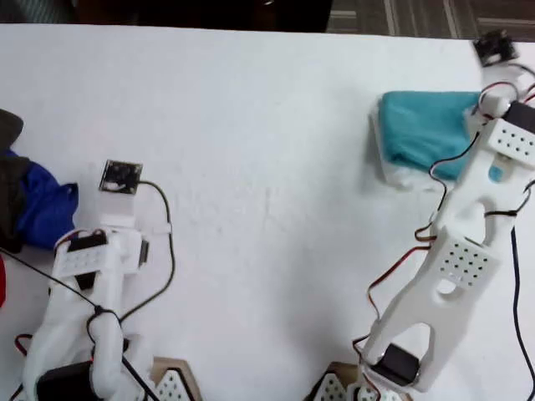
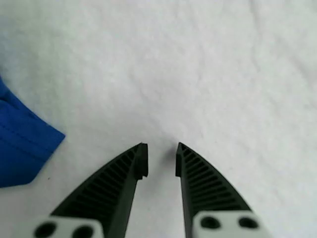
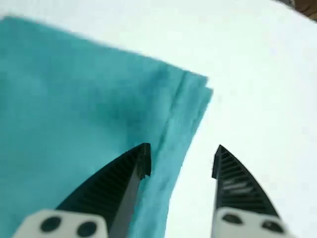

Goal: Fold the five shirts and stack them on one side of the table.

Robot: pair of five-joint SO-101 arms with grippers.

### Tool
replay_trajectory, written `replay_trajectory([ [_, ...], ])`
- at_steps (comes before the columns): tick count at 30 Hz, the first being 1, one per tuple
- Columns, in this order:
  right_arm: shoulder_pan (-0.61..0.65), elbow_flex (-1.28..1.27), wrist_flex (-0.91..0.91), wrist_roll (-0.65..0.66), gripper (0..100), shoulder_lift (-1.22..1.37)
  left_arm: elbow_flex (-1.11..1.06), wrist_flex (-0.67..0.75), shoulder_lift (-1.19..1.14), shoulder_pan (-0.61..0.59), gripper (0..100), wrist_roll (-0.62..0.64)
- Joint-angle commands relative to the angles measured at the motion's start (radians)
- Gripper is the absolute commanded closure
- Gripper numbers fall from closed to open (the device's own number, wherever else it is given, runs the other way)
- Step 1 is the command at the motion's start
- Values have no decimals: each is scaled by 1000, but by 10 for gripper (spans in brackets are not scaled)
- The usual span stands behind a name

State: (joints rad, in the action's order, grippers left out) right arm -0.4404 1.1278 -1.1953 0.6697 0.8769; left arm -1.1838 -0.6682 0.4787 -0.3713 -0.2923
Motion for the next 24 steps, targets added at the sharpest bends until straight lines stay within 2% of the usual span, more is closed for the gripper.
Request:
replay_trajectory([
  [1, -13, 132, 7, -137, 798, -15, 4, 17, 31, -3, 880, 2],
  [4, 5, 190, -85, -164, 798, -21, 4, 17, 31, -3, 880, 2],
  [9, 67, 278, -340, -106, 799, -21, 4, 17, 31, -3, 880, 2],
  [14, 180, 316, -558, -68, 800, -13, 4, 17, 31, -3, 880, 2],
  [24, 329, 137, -572, -72, 800, 41, 4, 17, 31, -3, 880, 2],
])
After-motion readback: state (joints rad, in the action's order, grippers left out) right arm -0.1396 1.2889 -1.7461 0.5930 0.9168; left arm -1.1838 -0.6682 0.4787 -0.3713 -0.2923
